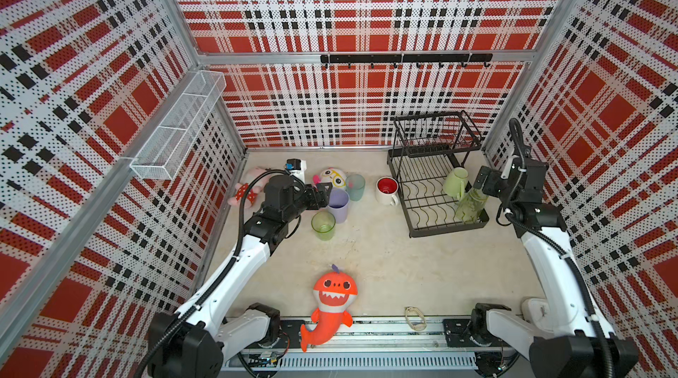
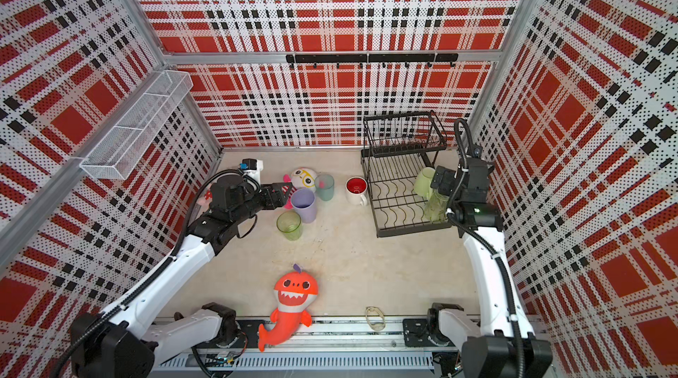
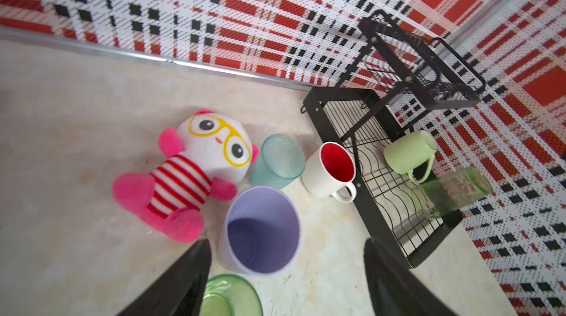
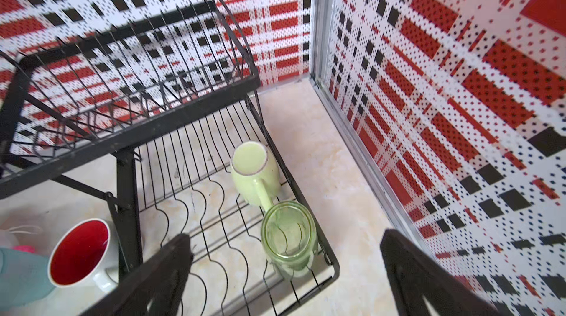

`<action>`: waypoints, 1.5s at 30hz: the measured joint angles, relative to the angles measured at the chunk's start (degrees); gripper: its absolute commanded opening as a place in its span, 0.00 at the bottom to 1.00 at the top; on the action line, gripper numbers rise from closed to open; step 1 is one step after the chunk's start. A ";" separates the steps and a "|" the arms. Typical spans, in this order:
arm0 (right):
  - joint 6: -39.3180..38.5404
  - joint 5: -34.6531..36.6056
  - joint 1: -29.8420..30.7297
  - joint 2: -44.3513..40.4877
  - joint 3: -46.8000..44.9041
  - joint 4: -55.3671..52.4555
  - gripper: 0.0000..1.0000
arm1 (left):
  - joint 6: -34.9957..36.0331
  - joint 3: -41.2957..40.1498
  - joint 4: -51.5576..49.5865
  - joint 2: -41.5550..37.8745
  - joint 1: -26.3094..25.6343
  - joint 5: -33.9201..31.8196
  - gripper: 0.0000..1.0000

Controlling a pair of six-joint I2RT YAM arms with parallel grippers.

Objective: Load cups into a dish rack
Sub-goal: Place the cup upside down at the dish rack, then pick up the cup from the center of the table.

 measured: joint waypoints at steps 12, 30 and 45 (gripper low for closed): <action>3.04 -11.67 0.00 -5.95 -14.97 17.97 1.00 | -8.94 -8.44 -6.78 -6.86 6.16 -5.38 0.98; 4.79 -10.16 0.00 -5.27 -15.91 24.76 1.00 | -7.08 -6.16 -13.60 8.72 -2.73 -7.91 0.93; 4.74 -7.58 0.00 -6.29 -16.68 24.76 1.00 | -2.93 -3.08 -15.50 17.40 0.09 -9.86 0.40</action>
